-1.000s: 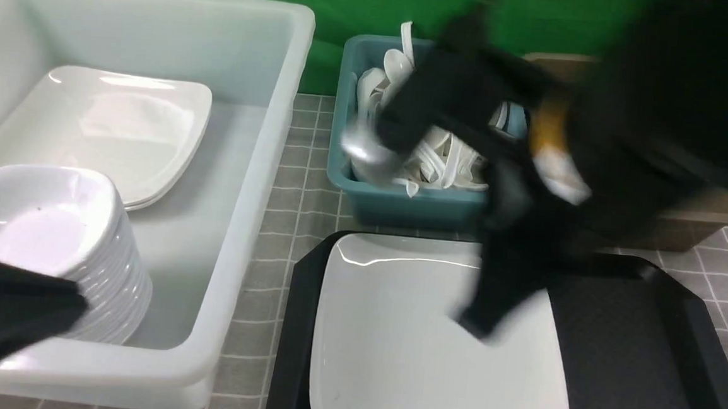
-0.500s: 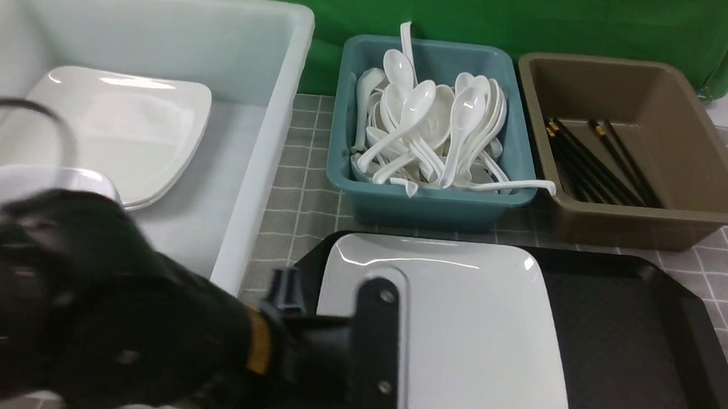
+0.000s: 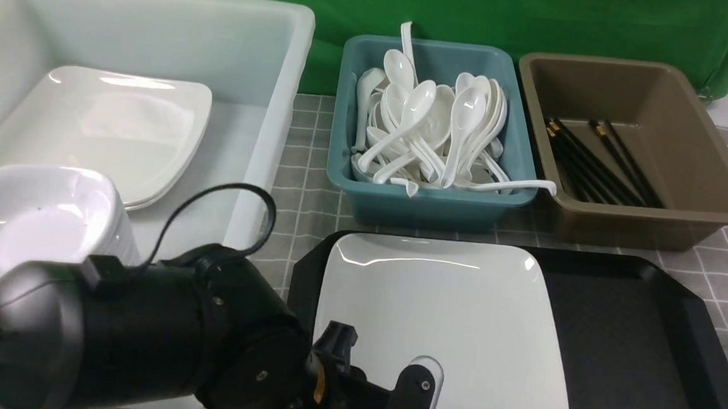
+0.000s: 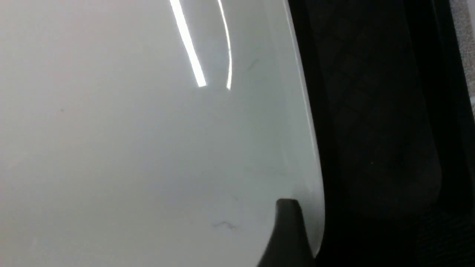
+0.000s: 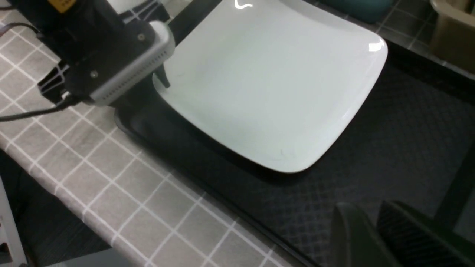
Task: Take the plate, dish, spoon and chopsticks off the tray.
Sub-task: Use the left arm to grab a plate from the dinner plate
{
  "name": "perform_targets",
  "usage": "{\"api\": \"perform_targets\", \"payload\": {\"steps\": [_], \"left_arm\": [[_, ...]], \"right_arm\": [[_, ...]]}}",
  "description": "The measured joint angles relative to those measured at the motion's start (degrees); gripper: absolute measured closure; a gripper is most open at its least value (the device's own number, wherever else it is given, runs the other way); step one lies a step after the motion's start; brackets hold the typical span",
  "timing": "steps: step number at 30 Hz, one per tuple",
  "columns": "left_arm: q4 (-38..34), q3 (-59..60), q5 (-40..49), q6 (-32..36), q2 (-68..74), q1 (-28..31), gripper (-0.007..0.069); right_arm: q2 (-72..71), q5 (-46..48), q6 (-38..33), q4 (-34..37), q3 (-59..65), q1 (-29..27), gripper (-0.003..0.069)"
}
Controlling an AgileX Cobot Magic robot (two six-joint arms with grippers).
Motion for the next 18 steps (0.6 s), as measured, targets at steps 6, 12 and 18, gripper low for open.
{"api": "perform_targets", "payload": {"steps": [6, 12, 18], "left_arm": [[4.42, 0.00, -3.51, 0.17, 1.62, 0.00, 0.0171], [7.25, 0.00, -5.96, -0.55, 3.88, 0.35, 0.0190], [11.12, 0.00, -8.63, -5.18, 5.11, 1.83, 0.0200]], "right_arm": [[0.00, 0.00, -1.38, 0.03, 0.00, 0.00, 0.0512], [0.00, 0.00, -1.53, 0.03, 0.00, 0.00, 0.0505], [0.00, 0.00, -1.55, 0.34, 0.00, 0.00, 0.0501]]}}
